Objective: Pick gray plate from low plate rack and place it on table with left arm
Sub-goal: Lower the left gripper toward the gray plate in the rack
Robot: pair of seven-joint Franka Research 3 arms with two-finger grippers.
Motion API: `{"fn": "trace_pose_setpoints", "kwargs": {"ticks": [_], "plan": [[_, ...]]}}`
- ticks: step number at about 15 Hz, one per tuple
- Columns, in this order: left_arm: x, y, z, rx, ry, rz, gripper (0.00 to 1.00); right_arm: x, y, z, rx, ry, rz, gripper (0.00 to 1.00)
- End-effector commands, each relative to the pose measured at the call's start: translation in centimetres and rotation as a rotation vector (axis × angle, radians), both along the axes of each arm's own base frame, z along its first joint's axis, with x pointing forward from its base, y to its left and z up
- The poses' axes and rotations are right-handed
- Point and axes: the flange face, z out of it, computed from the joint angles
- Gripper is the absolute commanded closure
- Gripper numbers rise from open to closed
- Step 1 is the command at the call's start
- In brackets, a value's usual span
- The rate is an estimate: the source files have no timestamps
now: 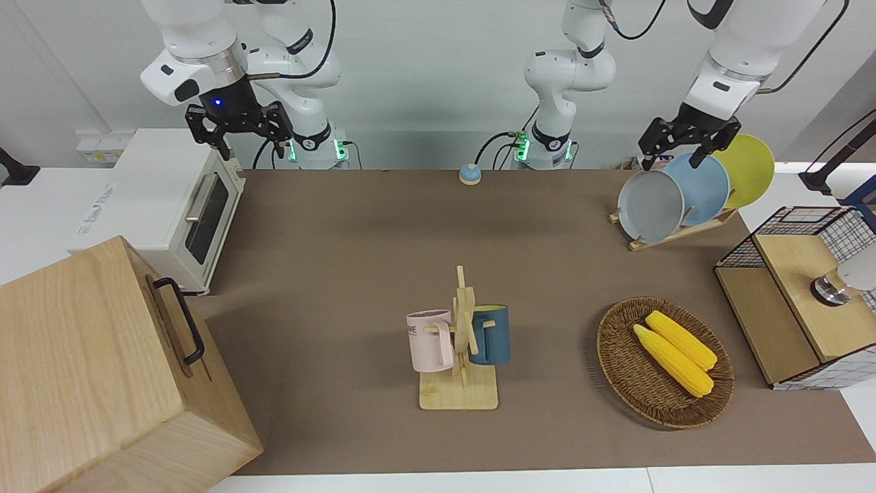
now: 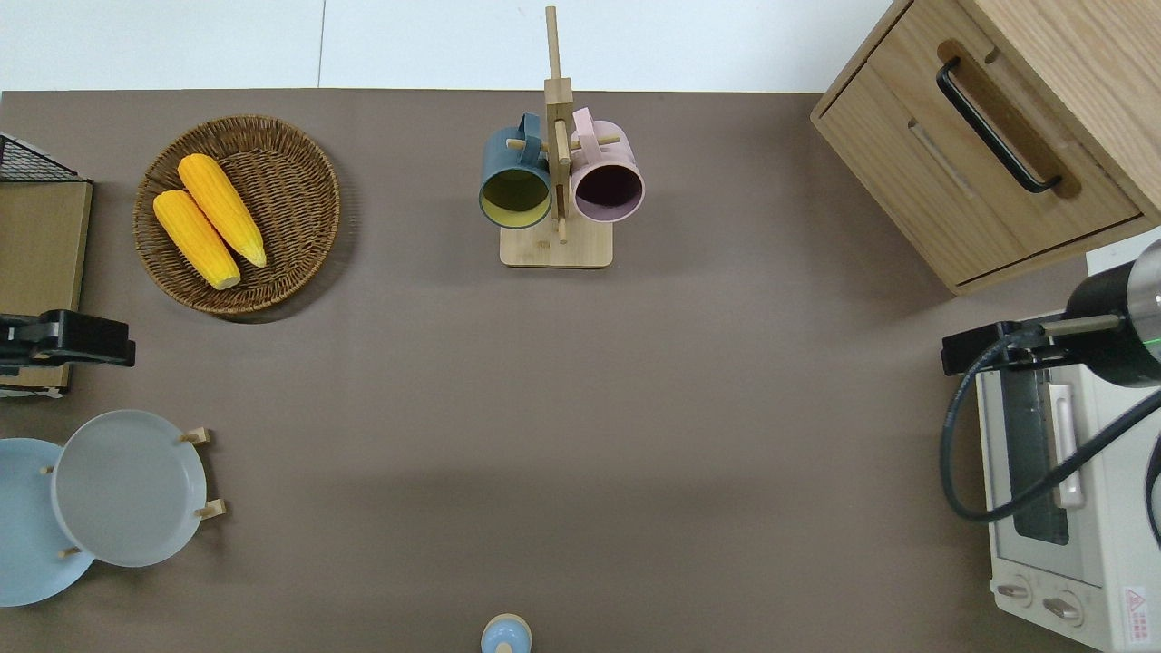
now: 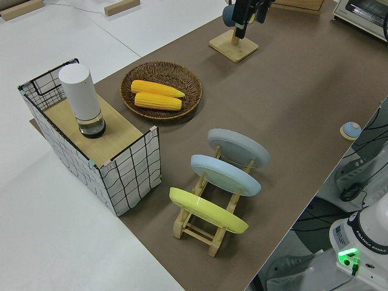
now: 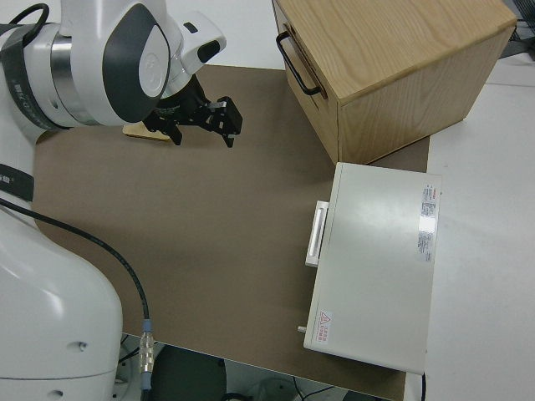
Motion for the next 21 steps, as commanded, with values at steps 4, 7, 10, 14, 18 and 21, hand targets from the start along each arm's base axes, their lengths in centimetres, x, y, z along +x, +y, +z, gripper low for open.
{"fn": "trace_pose_setpoints", "kwargs": {"ticks": [4, 7, 10, 14, 18, 21], "plan": [[-4.1, 9.9, -1.5, 0.024, -0.008, -0.004, 0.01, -0.2, -0.1, 0.3, 0.017, 0.007, -0.014, 0.013], [-5.6, 10.8, -4.2, 0.007, -0.022, 0.002, 0.01, -0.2, -0.1, 0.3, 0.017, 0.007, -0.014, 0.013], [-7.0, 11.5, -7.8, -0.011, -0.034, 0.016, 0.01, -0.2, -0.1, 0.3, 0.017, 0.007, -0.014, 0.011], [-7.7, 12.3, -11.7, -0.026, -0.004, 0.046, 0.01, -0.2, -0.1, 0.3, 0.017, 0.007, -0.014, 0.013], [-8.8, 14.1, -15.3, -0.045, 0.021, 0.085, 0.01, -0.2, -0.1, 0.3, 0.017, 0.007, -0.014, 0.011], [-9.5, 14.9, -17.3, -0.056, 0.036, 0.105, 0.01, -0.2, -0.1, 0.3, 0.017, 0.007, -0.014, 0.011]]}}
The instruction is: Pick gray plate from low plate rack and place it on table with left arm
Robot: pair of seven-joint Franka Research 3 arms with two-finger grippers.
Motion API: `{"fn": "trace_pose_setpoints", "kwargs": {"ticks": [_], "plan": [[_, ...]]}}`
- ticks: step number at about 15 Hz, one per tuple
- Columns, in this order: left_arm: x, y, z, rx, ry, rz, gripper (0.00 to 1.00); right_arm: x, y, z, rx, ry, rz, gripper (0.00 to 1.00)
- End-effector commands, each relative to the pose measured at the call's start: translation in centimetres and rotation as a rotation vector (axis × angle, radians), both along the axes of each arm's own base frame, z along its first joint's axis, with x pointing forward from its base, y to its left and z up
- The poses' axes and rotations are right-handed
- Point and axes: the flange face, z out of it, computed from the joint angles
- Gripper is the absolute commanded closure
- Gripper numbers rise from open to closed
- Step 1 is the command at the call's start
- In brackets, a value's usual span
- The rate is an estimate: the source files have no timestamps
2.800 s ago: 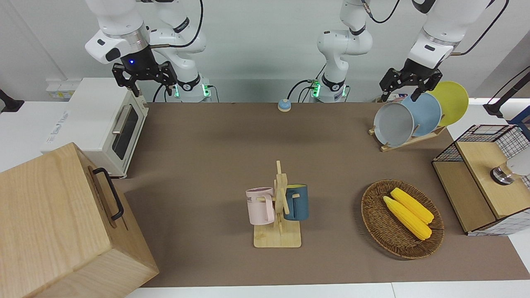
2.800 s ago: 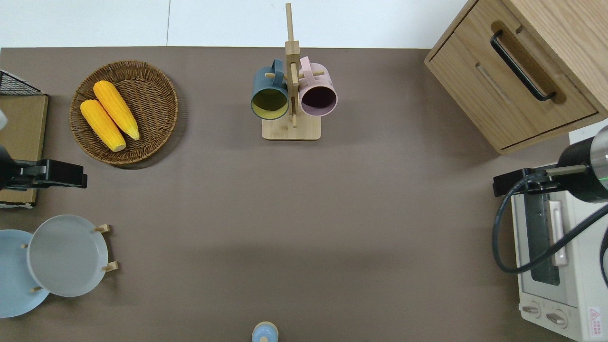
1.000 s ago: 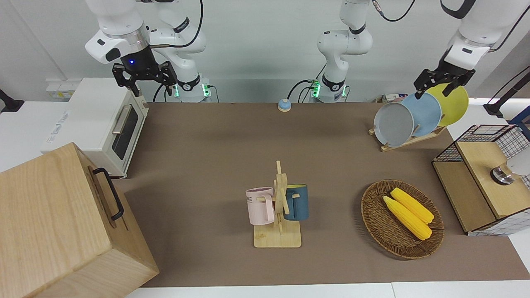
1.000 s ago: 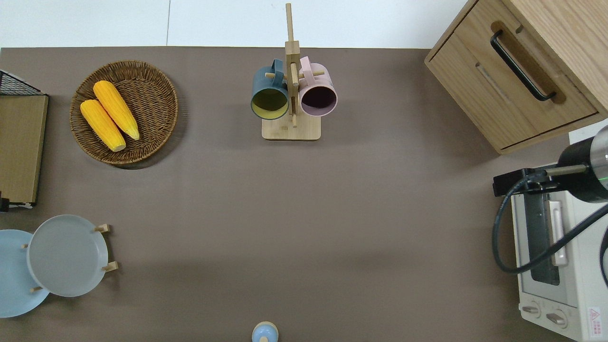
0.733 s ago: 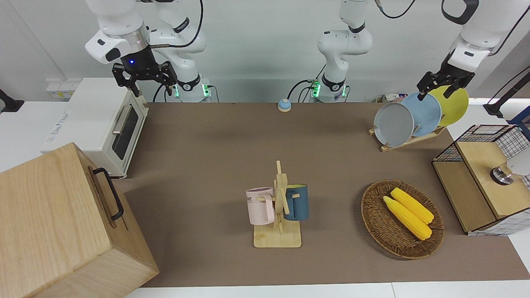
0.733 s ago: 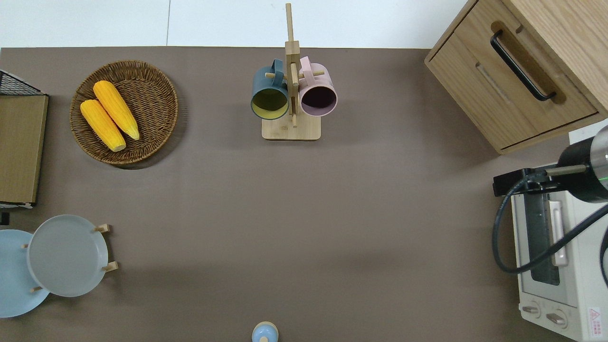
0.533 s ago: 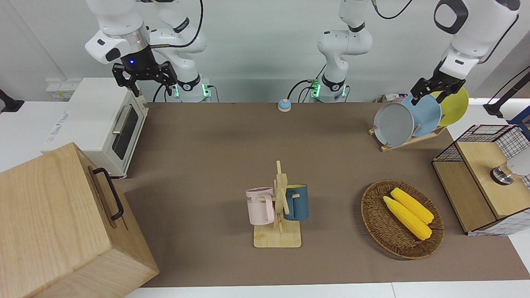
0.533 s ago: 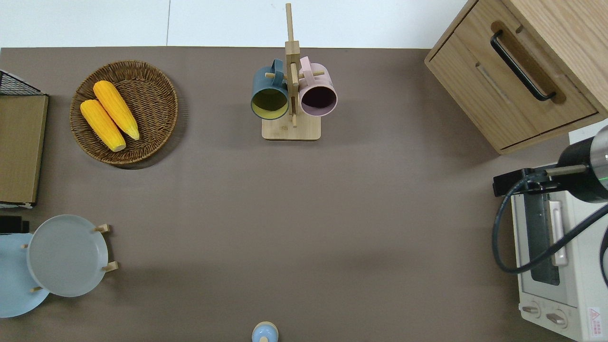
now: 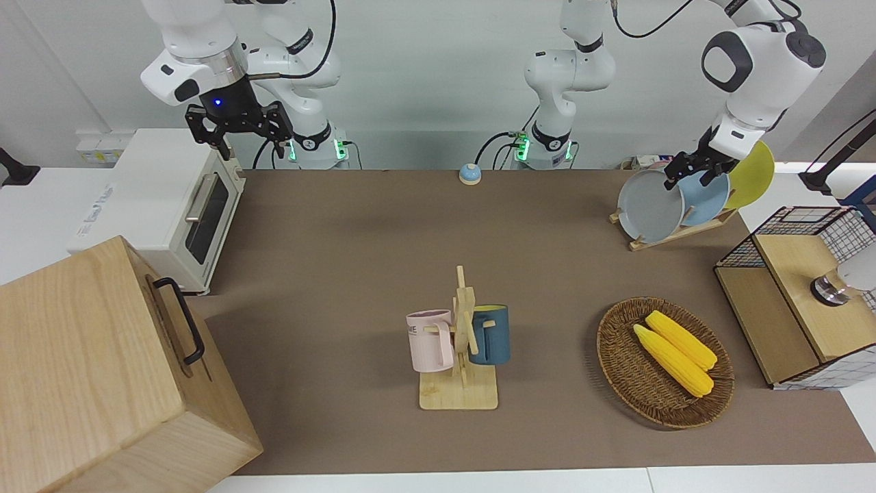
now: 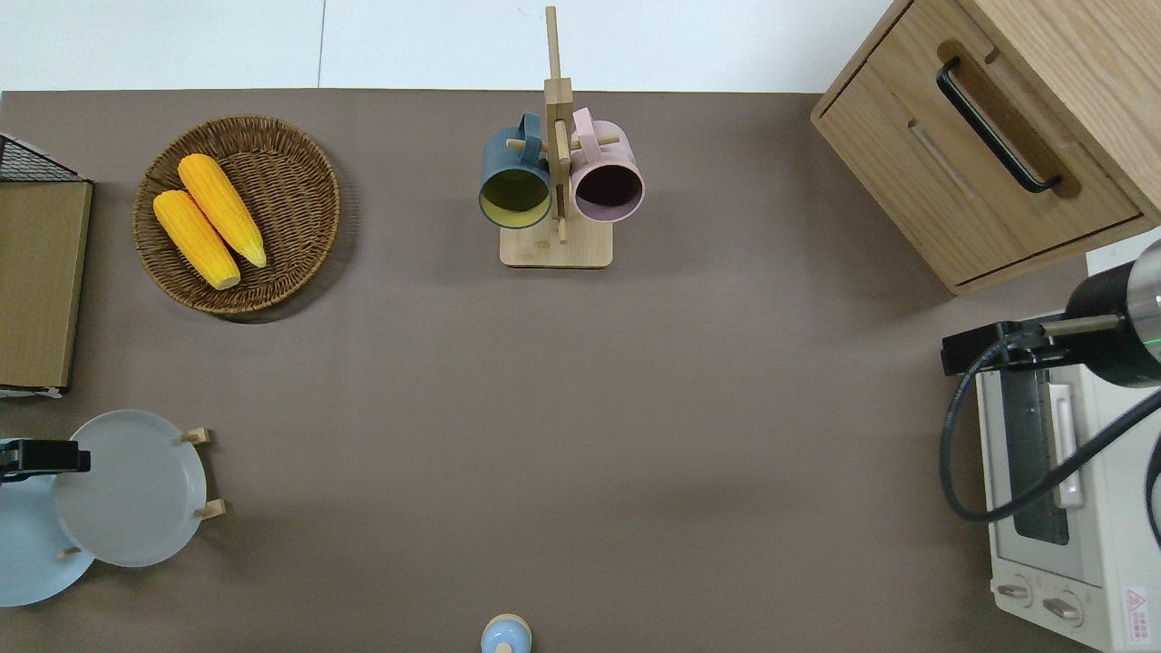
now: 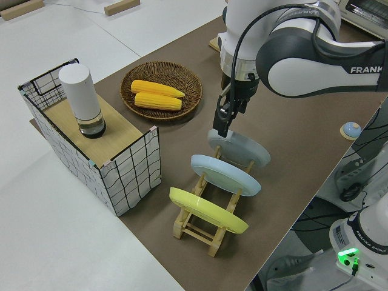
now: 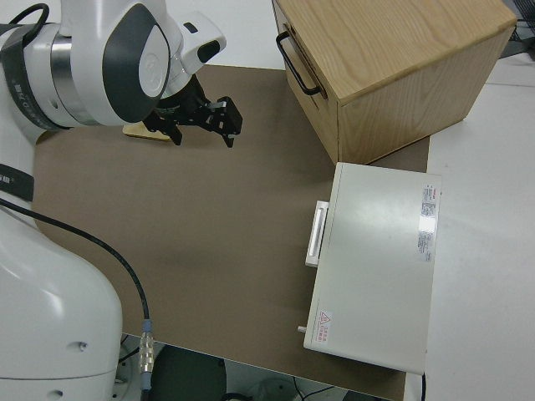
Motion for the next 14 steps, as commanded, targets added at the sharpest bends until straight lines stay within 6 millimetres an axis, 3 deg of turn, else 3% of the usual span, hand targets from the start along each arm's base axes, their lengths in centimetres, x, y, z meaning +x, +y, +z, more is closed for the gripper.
{"fn": "trace_pose_setpoints", "kwargs": {"ticks": [1, 7, 8, 11, 14], "plan": [[-1.8, 0.9, -2.0, -0.005, -0.004, 0.026, 0.01, -0.2, -0.1, 0.3, 0.017, 0.007, -0.014, 0.013], [-2.5, 0.3, -4.8, -0.014, 0.006, 0.024, 0.06, -0.2, -0.1, 0.3, 0.017, 0.007, -0.014, 0.011], [-2.6, 0.3, -5.1, -0.02, 0.009, 0.027, 0.15, -0.2, -0.1, 0.3, 0.017, 0.007, -0.014, 0.011], [-2.5, 0.1, -5.2, -0.022, 0.01, 0.024, 0.62, -0.2, -0.1, 0.3, 0.017, 0.007, -0.014, 0.013], [-2.6, 0.1, -5.3, -0.022, 0.011, 0.022, 0.79, -0.2, -0.1, 0.3, 0.017, 0.007, -0.014, 0.011]]}}
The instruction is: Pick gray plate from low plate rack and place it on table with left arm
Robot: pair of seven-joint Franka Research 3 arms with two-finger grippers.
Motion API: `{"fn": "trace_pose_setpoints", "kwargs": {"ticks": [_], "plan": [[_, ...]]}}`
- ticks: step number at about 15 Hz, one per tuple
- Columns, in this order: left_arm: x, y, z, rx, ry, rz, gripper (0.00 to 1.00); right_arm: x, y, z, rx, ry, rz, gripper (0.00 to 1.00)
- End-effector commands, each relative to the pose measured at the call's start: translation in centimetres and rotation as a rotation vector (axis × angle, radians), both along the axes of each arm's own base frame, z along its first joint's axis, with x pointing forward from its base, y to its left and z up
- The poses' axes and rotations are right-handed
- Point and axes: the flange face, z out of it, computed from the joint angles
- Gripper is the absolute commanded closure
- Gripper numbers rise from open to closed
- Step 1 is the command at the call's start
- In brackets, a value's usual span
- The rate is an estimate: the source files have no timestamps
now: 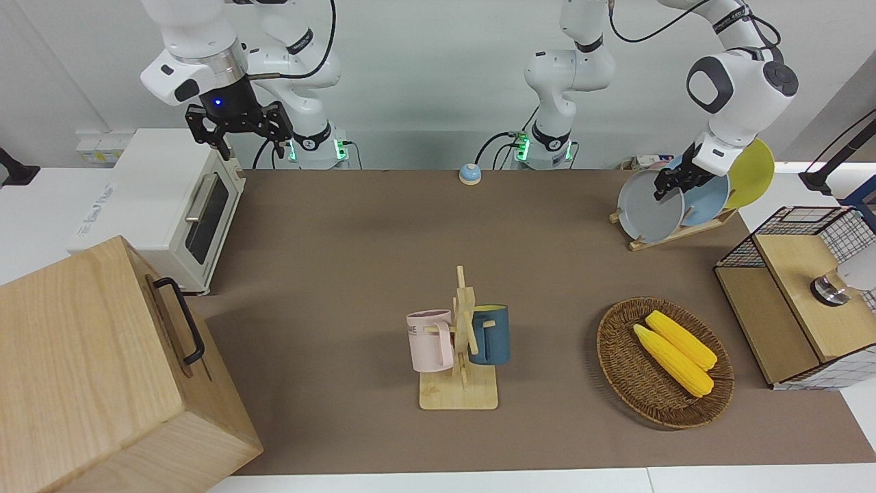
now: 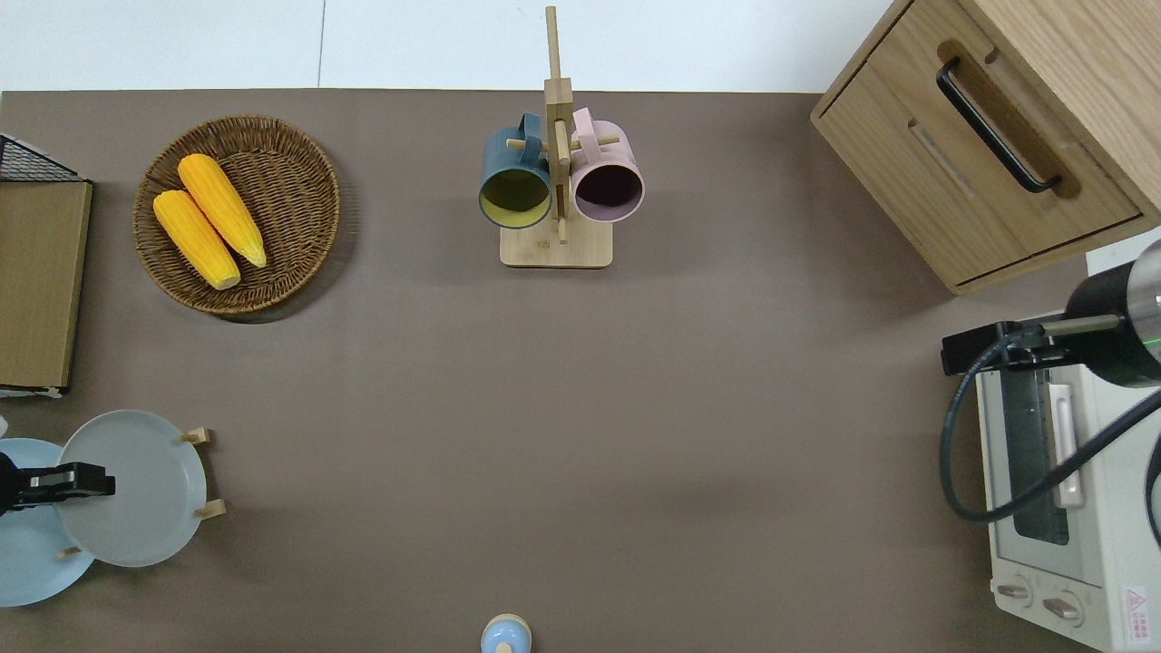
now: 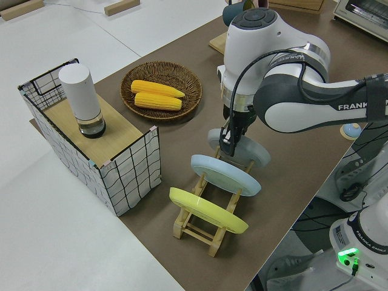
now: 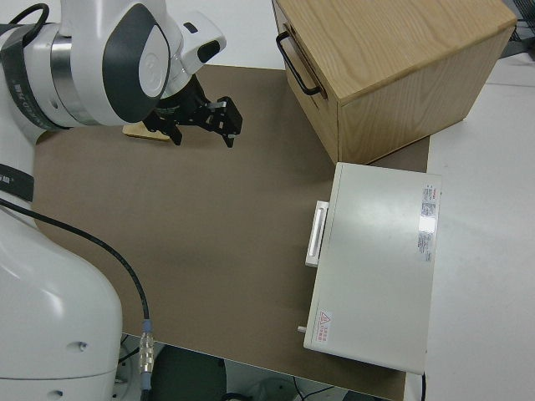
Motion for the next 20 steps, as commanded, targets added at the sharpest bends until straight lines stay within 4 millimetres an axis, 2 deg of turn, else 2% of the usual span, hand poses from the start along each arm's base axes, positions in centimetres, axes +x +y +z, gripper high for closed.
{"fn": "trace_pose_setpoints", "kwargs": {"ticks": [1, 3, 16, 20], "plan": [[-0.7, -0.4, 0.1, 0.0, -0.022, 0.0, 0.85, -0.2, -0.1, 0.3, 0.017, 0.007, -0.014, 0.011], [-0.6, -0.7, 0.1, 0.0, -0.022, -0.005, 0.9, -0.2, -0.1, 0.3, 0.017, 0.007, -0.014, 0.011], [0.1, -1.5, 1.1, 0.041, -0.025, 0.013, 0.92, -0.2, -0.1, 0.3, 0.017, 0.007, -0.014, 0.011], [0.7, -2.1, 3.0, 0.047, -0.016, 0.003, 0.92, -0.2, -0.1, 0.3, 0.017, 0.007, -0.014, 0.011]]}}
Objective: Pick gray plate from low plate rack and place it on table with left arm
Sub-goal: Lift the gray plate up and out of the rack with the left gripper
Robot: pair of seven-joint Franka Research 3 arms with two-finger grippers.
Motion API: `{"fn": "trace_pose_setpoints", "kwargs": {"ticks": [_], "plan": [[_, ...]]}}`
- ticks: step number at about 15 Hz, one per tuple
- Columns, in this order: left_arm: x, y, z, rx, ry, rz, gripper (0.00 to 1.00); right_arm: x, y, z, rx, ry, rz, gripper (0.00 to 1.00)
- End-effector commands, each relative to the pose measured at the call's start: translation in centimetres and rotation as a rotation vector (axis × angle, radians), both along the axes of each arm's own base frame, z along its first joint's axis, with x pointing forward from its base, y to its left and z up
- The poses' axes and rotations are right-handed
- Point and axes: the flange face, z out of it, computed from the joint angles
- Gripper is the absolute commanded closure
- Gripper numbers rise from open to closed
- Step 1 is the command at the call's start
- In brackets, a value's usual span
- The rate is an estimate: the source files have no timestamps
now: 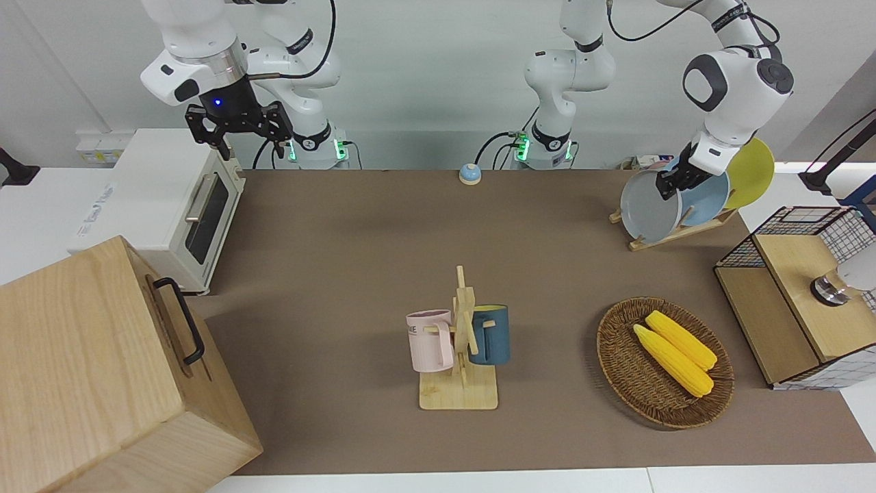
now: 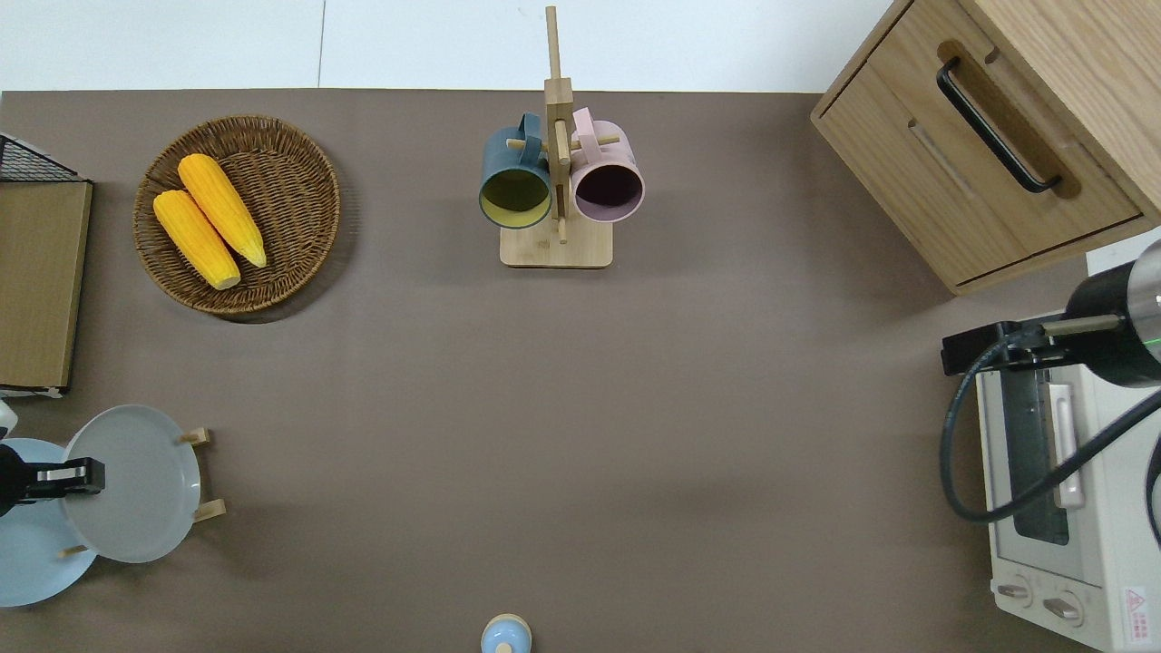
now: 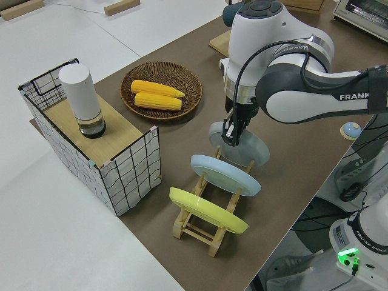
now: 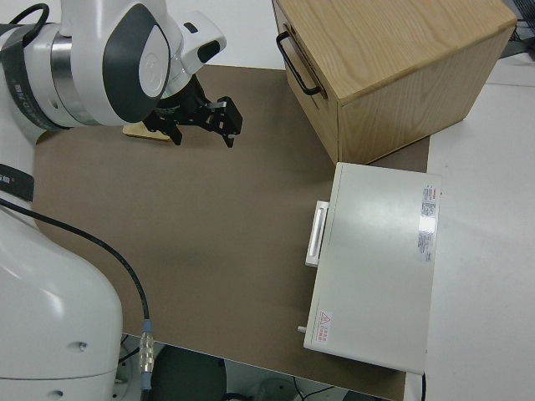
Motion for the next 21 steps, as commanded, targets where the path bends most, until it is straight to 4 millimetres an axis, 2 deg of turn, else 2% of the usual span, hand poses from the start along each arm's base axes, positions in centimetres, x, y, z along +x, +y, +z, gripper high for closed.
{"fn": "trace_pose_setpoints", "kwargs": {"ticks": [1, 6, 8, 10, 13, 18, 21], "plan": [[0.2, -0.7, 2.6, 0.017, 0.0, 0.001, 0.92, -0.2, -0.1, 0.3, 0.017, 0.007, -0.014, 0.013], [0.5, -1.2, 4.7, 0.019, 0.017, -0.002, 0.92, -0.2, -0.1, 0.3, 0.017, 0.007, -0.014, 0.013], [0.7, -1.6, 6.9, 0.025, 0.019, 0.032, 0.92, -0.2, -0.1, 0.3, 0.017, 0.007, -0.014, 0.013], [1.2, -3.4, 9.1, 0.04, 0.032, 0.036, 0.92, -0.2, -0.1, 0.3, 0.017, 0.007, -0.014, 0.011], [1.5, -5.7, 11.1, 0.061, 0.039, 0.05, 0.92, -0.2, -0.1, 0.3, 0.017, 0.007, -0.014, 0.013], [1.8, -8.6, 14.8, 0.075, 0.024, 0.103, 0.92, -0.2, -0.1, 0.3, 0.017, 0.007, -0.014, 0.013], [2.0, -11.5, 16.0, 0.074, 0.016, 0.125, 0.92, -0.2, -0.1, 0.3, 0.017, 0.007, -0.014, 0.011]]}}
